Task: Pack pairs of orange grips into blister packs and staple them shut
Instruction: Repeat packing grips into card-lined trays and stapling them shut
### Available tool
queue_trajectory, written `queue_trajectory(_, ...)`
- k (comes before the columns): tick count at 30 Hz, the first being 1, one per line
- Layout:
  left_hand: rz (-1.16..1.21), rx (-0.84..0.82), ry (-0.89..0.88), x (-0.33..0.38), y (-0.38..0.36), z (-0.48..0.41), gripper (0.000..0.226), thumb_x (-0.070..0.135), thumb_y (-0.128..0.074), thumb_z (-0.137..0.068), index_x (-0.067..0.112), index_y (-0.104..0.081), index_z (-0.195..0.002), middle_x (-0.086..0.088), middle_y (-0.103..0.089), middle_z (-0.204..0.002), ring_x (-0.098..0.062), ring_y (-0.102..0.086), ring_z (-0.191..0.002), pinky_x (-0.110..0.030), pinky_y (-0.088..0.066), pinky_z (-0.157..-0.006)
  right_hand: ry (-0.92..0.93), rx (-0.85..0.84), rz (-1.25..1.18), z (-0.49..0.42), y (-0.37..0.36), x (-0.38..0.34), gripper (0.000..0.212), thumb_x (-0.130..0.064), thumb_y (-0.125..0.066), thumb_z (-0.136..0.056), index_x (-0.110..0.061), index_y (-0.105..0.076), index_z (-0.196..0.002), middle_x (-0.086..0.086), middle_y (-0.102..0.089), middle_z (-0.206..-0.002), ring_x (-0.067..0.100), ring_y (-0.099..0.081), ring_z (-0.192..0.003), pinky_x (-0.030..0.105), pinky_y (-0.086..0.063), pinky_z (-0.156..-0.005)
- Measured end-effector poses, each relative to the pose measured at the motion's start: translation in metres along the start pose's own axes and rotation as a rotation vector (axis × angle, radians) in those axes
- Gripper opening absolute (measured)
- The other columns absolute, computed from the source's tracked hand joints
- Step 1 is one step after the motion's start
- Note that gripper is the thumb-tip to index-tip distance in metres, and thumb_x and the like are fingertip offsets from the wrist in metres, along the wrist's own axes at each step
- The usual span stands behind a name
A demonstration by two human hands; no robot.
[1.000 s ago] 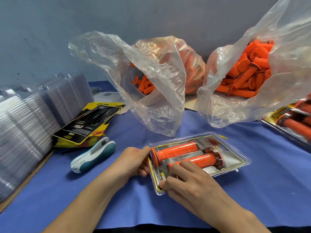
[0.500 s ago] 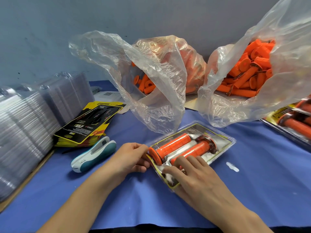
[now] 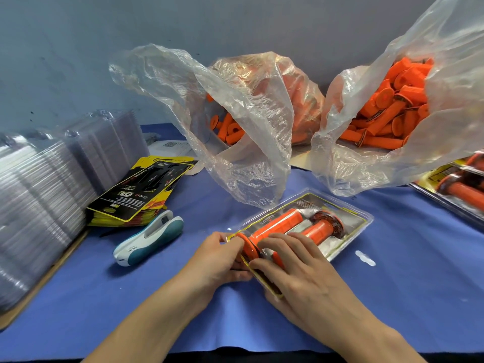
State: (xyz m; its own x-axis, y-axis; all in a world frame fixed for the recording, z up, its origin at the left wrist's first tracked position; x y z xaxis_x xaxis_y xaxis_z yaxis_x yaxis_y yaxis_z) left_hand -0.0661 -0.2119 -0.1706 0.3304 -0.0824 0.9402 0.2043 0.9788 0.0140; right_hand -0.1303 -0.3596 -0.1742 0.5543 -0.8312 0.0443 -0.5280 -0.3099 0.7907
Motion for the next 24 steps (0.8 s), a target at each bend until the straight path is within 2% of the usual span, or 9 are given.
queue_trajectory(3, -0.104, -0.033, -0.009, 0.004, 0.002, 0.001, 0.036, 0.009, -0.047, -0.091, 0.014, -0.071, -0.065, -0.006, -0.065, -0.06, -0.013, -0.062, -0.051, -0.021, -0.051, -0.049, -0.009, -0.034, -0.019, 0.002, 0.002, 0.002, 0.021, -0.027, -0.058, -0.088, -0.023, -0.067, -0.107, 0.002, -0.06, -0.124, 0.024, -0.055, -0.12, 0.04, -0.042, -0.105)
queue_trajectory(4, -0.14, -0.033, -0.01, 0.004, 0.003, 0.001, 0.037, 0.011, -0.048, -0.093, 0.016, -0.073, -0.066, -0.006, -0.064, -0.061, -0.014, -0.062, -0.051, -0.022, -0.051, -0.048, -0.013, -0.044, -0.03, 0.003, 0.003, 0.003, 0.022, -0.027, -0.059, -0.087, -0.023, -0.067, -0.107, 0.001, -0.06, -0.125, 0.024, -0.055, -0.12, 0.04, -0.041, -0.105)
queue_trajectory(6, -0.211, 0.031, -0.078, 0.006, 0.012, 0.0, 0.014, 0.018, -0.052, -0.095, 0.018, -0.065, -0.089, -0.006, -0.064, -0.069, -0.018, -0.063, -0.052, -0.029, -0.054, -0.05, -0.023, -0.053, -0.053, 0.004, 0.005, 0.006, 0.025, -0.026, -0.06, -0.084, -0.024, -0.067, -0.108, 0.001, -0.059, -0.125, 0.024, -0.055, -0.119, 0.041, -0.041, -0.104)
queue_trajectory(7, -0.274, 0.09, -0.174, 0.007, 0.018, 0.0, 0.003, 0.022, -0.054, -0.096, 0.023, -0.057, -0.097, -0.003, -0.064, -0.075, -0.019, -0.064, -0.055, -0.033, -0.055, -0.052, -0.028, -0.053, -0.065, 0.005, 0.007, 0.008, 0.026, -0.026, -0.061, -0.084, -0.024, -0.067, -0.109, 0.0, -0.059, -0.126, 0.024, -0.055, -0.119, 0.041, -0.041, -0.104)
queue_trajectory(9, -0.471, 0.156, -0.463, 0.011, 0.031, 0.003, 0.006, 0.029, -0.054, -0.094, 0.034, -0.052, -0.093, 0.007, -0.062, -0.083, -0.013, -0.064, -0.069, -0.039, -0.057, -0.06, -0.035, -0.043, -0.088, 0.007, 0.01, 0.011, 0.028, -0.028, -0.062, -0.083, -0.025, -0.067, -0.11, 0.0, -0.058, -0.127, 0.023, -0.054, -0.12, 0.041, -0.04, -0.105)
queue_trajectory(12, -0.978, 0.064, -0.876, 0.012, 0.035, 0.017, 0.01, 0.038, -0.052, -0.089, 0.039, -0.054, -0.099, 0.018, -0.051, -0.102, -0.007, -0.055, -0.097, -0.031, -0.051, -0.079, -0.031, -0.024, -0.111, 0.011, 0.016, 0.017, 0.031, -0.027, -0.064, -0.079, -0.027, -0.066, -0.11, 0.0, -0.058, -0.126, 0.022, -0.051, -0.121, 0.038, -0.035, -0.11)
queue_trajectory(14, -1.152, -0.008, -1.035, 0.005, 0.03, 0.02, 0.021, 0.039, -0.057, -0.089, 0.038, -0.058, -0.11, 0.015, -0.047, -0.112, -0.006, -0.05, -0.102, -0.023, -0.043, -0.088, -0.017, -0.027, -0.121, 0.014, 0.017, 0.02, 0.034, -0.027, -0.065, -0.076, -0.029, -0.065, -0.11, -0.002, -0.057, -0.127, 0.021, -0.049, -0.123, 0.036, -0.032, -0.112)
queue_trajectory(19, -1.256, 0.127, -1.348, 0.001, 0.013, 0.021, 0.014, 0.032, -0.061, -0.094, 0.027, -0.062, -0.107, 0.003, -0.059, -0.105, -0.019, -0.056, -0.092, -0.033, -0.047, -0.083, -0.018, -0.064, -0.129, 0.021, 0.021, 0.026, 0.037, -0.026, -0.065, -0.074, -0.03, -0.062, -0.111, -0.004, -0.055, -0.127, 0.018, -0.045, -0.126, 0.032, -0.027, -0.114)
queue_trajectory(24, -1.32, 0.074, -1.523, -0.006, -0.011, 0.024, 0.01, 0.015, -0.058, -0.097, 0.02, -0.063, -0.105, 0.003, -0.062, -0.102, -0.02, -0.058, -0.088, -0.031, -0.047, -0.085, -0.079, -0.085, -0.076, 0.032, 0.031, 0.024, 0.028, -0.035, -0.067, -0.077, -0.029, -0.067, -0.105, -0.005, -0.057, -0.126, 0.018, -0.05, -0.124, 0.035, -0.035, -0.11)
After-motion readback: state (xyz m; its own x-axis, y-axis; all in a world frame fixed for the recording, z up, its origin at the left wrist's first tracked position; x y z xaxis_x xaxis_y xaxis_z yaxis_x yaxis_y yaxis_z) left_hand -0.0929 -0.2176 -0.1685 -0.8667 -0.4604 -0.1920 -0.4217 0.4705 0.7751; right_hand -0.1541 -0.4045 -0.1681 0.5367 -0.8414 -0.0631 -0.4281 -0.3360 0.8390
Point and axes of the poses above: each hand's wrist, its own z-axis away from the middle knuckle, its own y-axis out of the back of the hand, x = y × z, the point moved 3 cm from there along -z, towards the middle knuckle
